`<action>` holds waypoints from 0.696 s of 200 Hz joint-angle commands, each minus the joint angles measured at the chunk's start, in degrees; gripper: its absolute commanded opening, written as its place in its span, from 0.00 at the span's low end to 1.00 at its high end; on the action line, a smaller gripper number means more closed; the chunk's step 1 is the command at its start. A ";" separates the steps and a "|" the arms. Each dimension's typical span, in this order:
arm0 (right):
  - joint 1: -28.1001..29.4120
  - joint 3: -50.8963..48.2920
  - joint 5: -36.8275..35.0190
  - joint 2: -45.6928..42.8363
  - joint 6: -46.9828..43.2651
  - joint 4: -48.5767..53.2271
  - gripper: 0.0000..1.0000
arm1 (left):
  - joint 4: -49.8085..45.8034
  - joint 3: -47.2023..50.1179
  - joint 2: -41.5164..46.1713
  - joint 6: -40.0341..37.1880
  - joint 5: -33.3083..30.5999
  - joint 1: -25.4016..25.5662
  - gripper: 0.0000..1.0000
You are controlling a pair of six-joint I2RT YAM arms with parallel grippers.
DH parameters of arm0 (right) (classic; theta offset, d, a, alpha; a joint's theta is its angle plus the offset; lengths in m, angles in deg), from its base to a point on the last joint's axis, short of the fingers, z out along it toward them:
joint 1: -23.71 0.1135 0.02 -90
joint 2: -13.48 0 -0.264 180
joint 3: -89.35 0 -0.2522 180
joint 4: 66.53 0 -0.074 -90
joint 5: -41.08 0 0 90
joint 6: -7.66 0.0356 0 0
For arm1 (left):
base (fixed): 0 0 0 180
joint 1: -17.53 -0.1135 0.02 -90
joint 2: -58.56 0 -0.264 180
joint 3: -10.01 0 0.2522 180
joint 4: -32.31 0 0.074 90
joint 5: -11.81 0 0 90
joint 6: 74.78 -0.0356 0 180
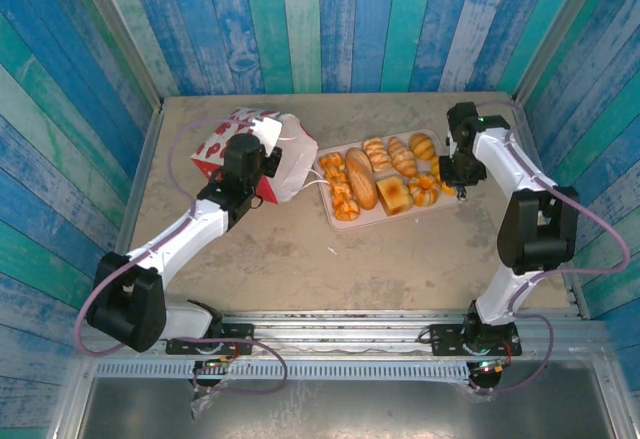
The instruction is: Take the fake bread out of the paper bag
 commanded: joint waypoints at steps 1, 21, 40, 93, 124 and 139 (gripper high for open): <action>0.70 1.46 -0.60 0.49 -0.53 0.68 0.31 | 0.59 -1.83 0.67 0.75 0.60 0.14 0.00; 0.72 2.04 -3.57 0.35 0.61 1.29 0.31 | 0.60 -1.96 0.83 0.71 0.76 0.12 0.00; 0.61 3.38 -7.56 0.19 2.35 2.58 0.31 | 0.43 -2.10 0.82 0.62 0.69 0.13 0.00; 0.44 5.40 -8.73 -1.58 3.78 3.29 0.32 | 0.23 -1.92 1.33 0.49 0.34 0.12 0.00; 0.46 4.94 -7.08 -5.33 4.60 3.53 0.31 | 0.38 -2.17 2.44 1.62 0.25 0.12 0.00; 0.46 3.91 -5.39 -8.05 4.94 3.23 0.31 | -0.23 -2.90 3.18 2.96 0.19 0.12 0.00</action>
